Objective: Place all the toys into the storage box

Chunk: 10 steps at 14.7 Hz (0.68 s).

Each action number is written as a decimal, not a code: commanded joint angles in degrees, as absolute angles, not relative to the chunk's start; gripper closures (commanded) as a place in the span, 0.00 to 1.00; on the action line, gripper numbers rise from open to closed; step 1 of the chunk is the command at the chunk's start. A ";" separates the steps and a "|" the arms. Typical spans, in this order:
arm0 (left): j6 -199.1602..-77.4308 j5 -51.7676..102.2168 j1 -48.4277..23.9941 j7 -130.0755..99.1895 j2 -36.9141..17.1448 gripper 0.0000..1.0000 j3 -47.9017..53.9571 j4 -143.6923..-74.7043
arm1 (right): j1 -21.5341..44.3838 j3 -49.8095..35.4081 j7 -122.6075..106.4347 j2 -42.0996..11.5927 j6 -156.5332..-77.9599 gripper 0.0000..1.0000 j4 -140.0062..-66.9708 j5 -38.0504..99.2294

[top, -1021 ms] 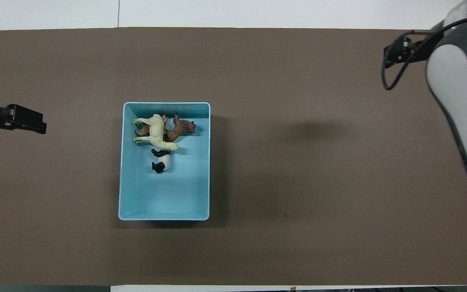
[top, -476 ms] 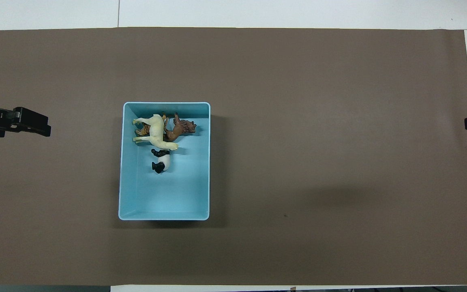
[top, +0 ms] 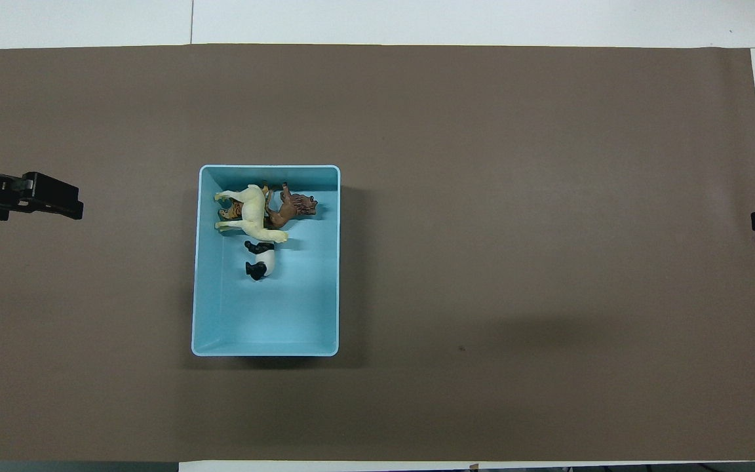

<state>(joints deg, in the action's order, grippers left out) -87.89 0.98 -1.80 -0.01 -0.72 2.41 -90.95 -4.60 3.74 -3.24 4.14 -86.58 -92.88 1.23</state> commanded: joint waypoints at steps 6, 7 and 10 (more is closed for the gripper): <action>-89.12 0.09 -1.85 0.09 0.09 0.00 2.28 -92.02 | -5.71 3.08 -4.92 4.66 -87.80 0.00 -93.51 -3.85; -89.47 0.17 -1.67 0.09 0.17 0.00 2.29 -92.20 | -5.71 2.99 -5.01 4.66 -87.89 0.00 -93.52 -4.39; -89.56 0.09 -1.67 0.09 0.18 0.00 2.29 -92.29 | -5.71 2.90 -5.10 4.66 -87.45 0.00 -93.43 -3.43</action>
